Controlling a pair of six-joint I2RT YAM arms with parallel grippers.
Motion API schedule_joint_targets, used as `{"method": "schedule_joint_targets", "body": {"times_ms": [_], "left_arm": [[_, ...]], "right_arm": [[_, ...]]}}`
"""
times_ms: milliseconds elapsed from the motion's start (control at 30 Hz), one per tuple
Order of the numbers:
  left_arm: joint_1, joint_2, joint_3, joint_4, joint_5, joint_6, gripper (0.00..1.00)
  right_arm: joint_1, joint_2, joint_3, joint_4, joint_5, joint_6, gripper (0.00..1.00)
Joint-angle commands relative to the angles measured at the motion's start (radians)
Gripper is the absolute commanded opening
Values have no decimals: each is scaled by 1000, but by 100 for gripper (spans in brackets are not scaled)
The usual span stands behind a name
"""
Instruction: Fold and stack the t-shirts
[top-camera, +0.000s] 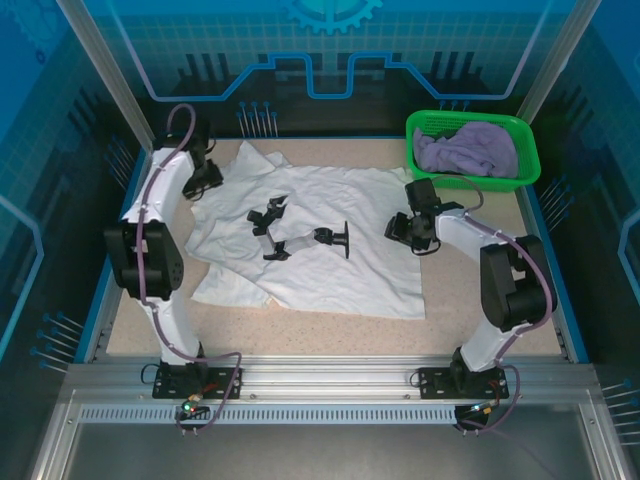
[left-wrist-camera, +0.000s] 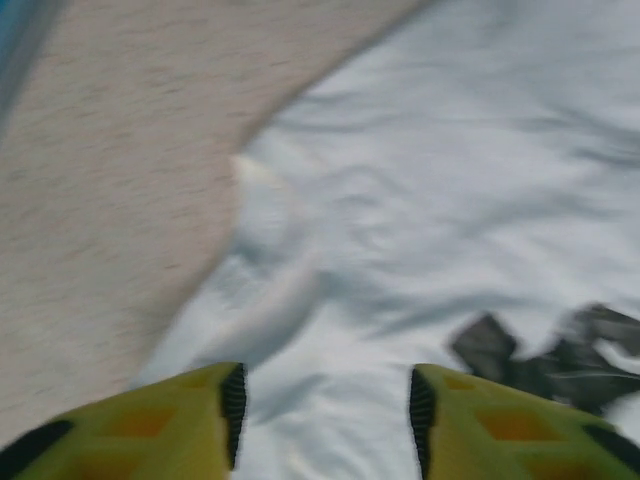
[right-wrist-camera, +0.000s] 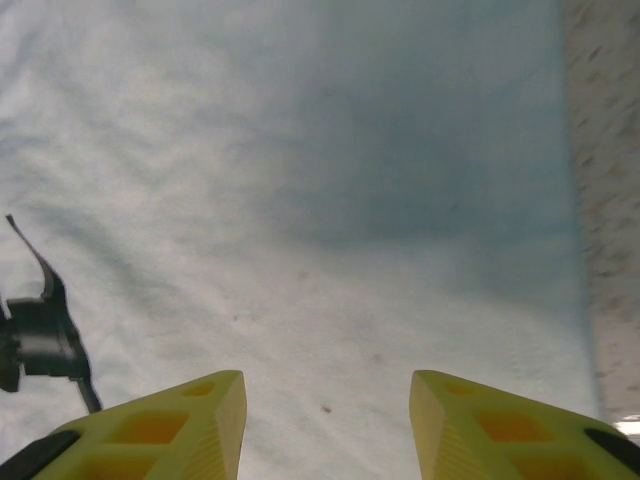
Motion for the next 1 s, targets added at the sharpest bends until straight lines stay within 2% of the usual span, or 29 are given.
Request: {"method": "schedule_joint_targets", "body": {"times_ms": [0,67,100,200,400,567,767,967], "left_arm": [[-22,117,50,28,167,12,39],[-30,171,82,59,212,0,32],[-32,201,93,75,230,-6,31],[-31,285,156,91,252,-13,30],[-29,443,284,92,249,1,29],[-23,518,331,91,225,-18,29],[8,563,369,93,154,-37,30],[54,619,449,71,173,-57,30]], "right_arm": [[53,23,113,-17,146,-43,47],[68,124,250,-78,140,-52,47],[77,186,334,-126,151,-62,43],[99,342,557,-232,213,-107,41],[95,624,955,-408,208,-149,39],[94,754,1070,-442,214,-144,35],[82,926,1295,-529,183,-138,36],[74,1063,1486,-558,99,-117,39]]}}
